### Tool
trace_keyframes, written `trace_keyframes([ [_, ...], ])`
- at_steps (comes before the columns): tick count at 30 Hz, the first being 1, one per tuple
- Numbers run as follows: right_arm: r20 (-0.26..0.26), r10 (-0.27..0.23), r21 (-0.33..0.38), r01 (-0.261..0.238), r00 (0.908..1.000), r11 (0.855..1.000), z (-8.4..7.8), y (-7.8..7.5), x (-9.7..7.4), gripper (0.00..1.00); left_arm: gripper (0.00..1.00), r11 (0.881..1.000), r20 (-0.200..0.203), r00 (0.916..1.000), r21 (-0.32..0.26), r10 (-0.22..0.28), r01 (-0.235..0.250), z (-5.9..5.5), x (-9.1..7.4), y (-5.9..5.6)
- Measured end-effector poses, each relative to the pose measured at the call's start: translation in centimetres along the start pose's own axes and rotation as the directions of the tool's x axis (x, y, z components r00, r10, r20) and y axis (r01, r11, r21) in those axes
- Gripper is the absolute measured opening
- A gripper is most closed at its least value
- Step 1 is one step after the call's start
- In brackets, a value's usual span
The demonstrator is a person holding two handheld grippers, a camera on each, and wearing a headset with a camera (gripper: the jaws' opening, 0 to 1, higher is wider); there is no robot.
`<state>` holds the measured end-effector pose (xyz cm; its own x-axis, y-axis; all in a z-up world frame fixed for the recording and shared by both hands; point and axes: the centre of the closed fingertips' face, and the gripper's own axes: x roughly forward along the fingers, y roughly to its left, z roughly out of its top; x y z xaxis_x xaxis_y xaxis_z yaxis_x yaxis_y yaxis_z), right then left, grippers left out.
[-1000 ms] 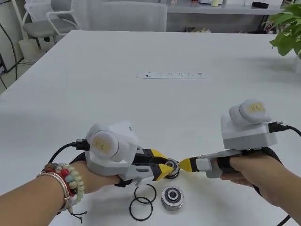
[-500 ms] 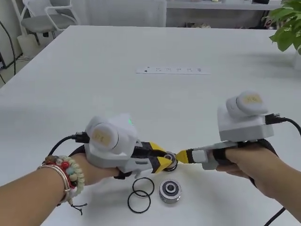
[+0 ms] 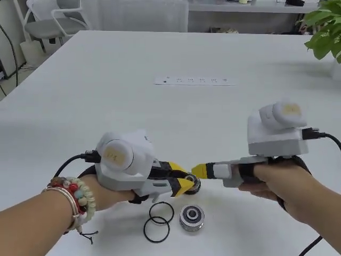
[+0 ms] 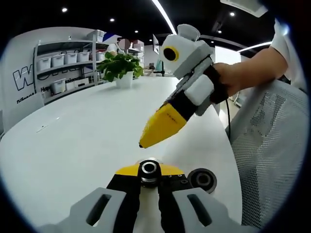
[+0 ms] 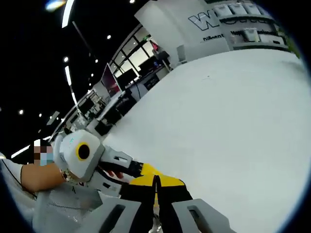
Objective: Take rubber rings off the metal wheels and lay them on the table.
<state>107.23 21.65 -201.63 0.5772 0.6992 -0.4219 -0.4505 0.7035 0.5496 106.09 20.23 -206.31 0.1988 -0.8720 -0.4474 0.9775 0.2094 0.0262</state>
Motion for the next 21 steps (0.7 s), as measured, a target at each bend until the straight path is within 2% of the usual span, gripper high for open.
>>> trace_keyframes([
  [1, 0.013, -0.023, -0.065, 0.024, 0.9997, 0.998, 0.4, 0.0, 0.0, 0.00, 0.08, 1.000, 0.000, 1.0000, 0.000, 0.000, 0.000, 0.0, 0.0, 0.0],
  [2, -0.022, -0.027, -0.086, 0.025, 0.9994, 0.996, -0.2, 0.0, 0.0, 0.00, 0.08, 1.000, 0.001, 1.0000, -0.002, 0.001, -0.001, 0.0, 0.0, 0.0],
  [4, -0.056, -0.071, -0.128, 0.063, 0.9959, 0.990, -1.1, -1.0, 0.0, 0.00, 0.08, 1.000, 0.002, 1.0000, -0.004, 0.002, -0.002, 0.0, 0.0, 0.0],
  [5, -0.088, -0.124, -0.202, 0.105, 0.9883, 0.974, -1.7, -2.3, -0.1, 0.00, 0.08, 1.000, 0.002, 1.0000, -0.004, 0.002, -0.002, 0.0, 0.0, 0.0],
  [6, -0.099, -0.142, -0.226, 0.117, 0.9849, 0.967, -2.0, -2.7, -0.2, 0.00, 0.08, 1.000, 0.001, 1.0000, -0.004, 0.002, -0.002, 0.0, 0.0, 0.0],
  [7, -0.142, -0.180, -0.290, 0.133, 0.9734, 0.948, -2.8, -3.7, -0.3, 0.00, 0.08, 1.000, 0.001, 1.0000, -0.004, 0.003, -0.003, 0.0, 0.0, 0.0],
  [8, -0.171, -0.195, -0.324, 0.131, 0.9658, 0.937, -3.5, -4.2, -0.3, 0.00, 0.08, 1.000, 0.000, 1.0000, -0.003, 0.004, -0.004, 0.0, 0.0, 0.0],
  [9, -0.187, -0.199, -0.340, 0.127, 0.9619, 0.932, -3.9, -4.4, -0.3, 0.00, 0.08, 1.000, 0.000, 1.0000, -0.003, 0.004, -0.004, 0.0, 0.0, 0.0],
  [10, -0.208, -0.184, -0.359, 0.100, 0.9607, 0.928, -4.4, -4.3, -0.2, 0.00, 0.08, 1.000, 0.000, 1.0000, -0.004, 0.004, -0.004, 0.0, 0.0, 0.0],
  [12, -0.219, -0.193, -0.364, 0.103, 0.9565, 0.926, -4.7, -4.6, -0.2, 0.02, 0.08, 1.000, -0.001, 1.0000, -0.003, 0.004, -0.004, 0.0, 0.0, 0.0],
  [13, -0.236, -0.185, -0.387, 0.082, 0.9541, 0.918, -5.0, -4.5, -0.3, 0.03, 0.08, 1.000, -0.001, 1.0000, -0.003, 0.004, -0.004, 0.0, 0.0, 0.0],
  [14, -0.226, -0.189, -0.398, 0.087, 0.9556, 0.913, -4.7, -4.6, -0.3, 0.02, 0.08, 1.000, -0.001, 1.0000, -0.004, 0.003, -0.003, 0.0, 0.0, 0.1],
  [20, -0.238, -0.168, -0.390, 0.064, 0.9565, 0.918, -4.9, -4.5, -0.5, 0.06, 0.08, 1.000, -0.001, 1.0000, -0.004, 0.003, -0.003, 0.0, 0.0, 0.0],
  [21, -0.248, -0.155, -0.391, 0.047, 0.9563, 0.919, -5.1, -4.4, -0.6, 0.08, 0.08, 1.000, 0.000, 1.0000, -0.005, 0.003, -0.003, 0.0, 0.0, 0.0],
])
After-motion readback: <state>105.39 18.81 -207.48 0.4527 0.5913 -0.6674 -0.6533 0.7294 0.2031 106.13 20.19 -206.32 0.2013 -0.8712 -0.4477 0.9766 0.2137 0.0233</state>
